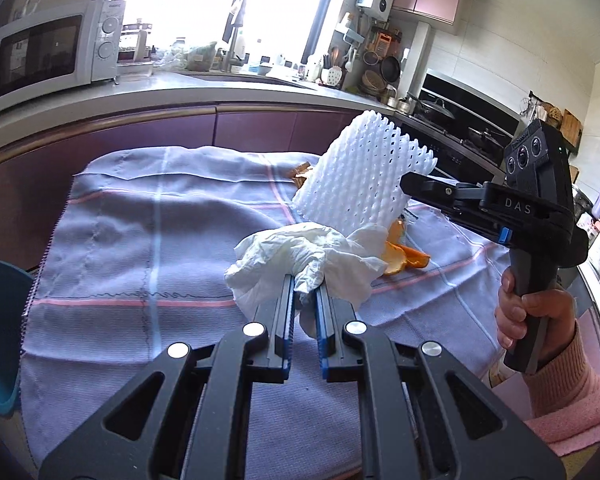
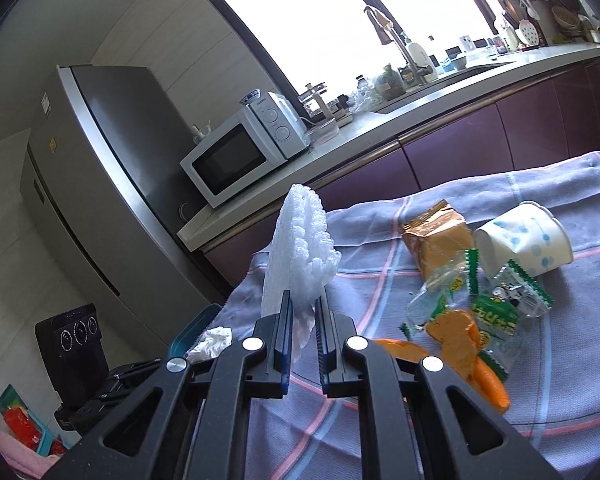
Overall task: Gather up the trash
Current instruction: 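Grasp the crumpled tissue with the left tool while the right carries the foam net toward the bin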
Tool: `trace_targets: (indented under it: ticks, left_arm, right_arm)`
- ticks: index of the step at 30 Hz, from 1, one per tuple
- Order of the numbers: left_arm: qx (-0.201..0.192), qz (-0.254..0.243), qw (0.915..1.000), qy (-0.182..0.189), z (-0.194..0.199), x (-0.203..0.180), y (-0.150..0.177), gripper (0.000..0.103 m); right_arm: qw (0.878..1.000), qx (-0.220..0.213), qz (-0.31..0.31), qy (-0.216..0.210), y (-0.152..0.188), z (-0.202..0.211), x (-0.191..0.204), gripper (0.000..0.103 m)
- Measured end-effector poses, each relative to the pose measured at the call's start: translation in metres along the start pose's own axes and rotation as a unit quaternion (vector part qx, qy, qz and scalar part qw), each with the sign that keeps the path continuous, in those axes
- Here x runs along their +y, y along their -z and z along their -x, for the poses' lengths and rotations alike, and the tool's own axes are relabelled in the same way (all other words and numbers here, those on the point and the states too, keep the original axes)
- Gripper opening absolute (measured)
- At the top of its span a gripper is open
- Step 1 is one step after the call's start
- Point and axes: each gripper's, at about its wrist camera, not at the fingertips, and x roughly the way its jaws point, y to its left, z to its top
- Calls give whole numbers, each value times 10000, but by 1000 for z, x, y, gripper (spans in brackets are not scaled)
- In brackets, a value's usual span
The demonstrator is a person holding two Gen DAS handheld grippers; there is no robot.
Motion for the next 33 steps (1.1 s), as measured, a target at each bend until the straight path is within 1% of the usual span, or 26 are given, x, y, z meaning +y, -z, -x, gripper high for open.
trace_targets:
  ticks: [9,17,26,33]
  left_arm:
    - [-299,343,9979,-462,43,41,2,10]
    - [-461,556,9939,-836,69,66,3,10]
    - [-546,703,9888,-1198,87,84,8,10]
    - [-604,831,9849,-1394,99,100,12,10]
  right_arm:
    - [9984,302,192,-435,-2,-42,35,10]
    - [9952,561,287,-744,-2,-76,54,10]
    - [9917,794,355,-952,0,-107,72,10]
    - [9886,982,435,-1055,2,-131,87,10]
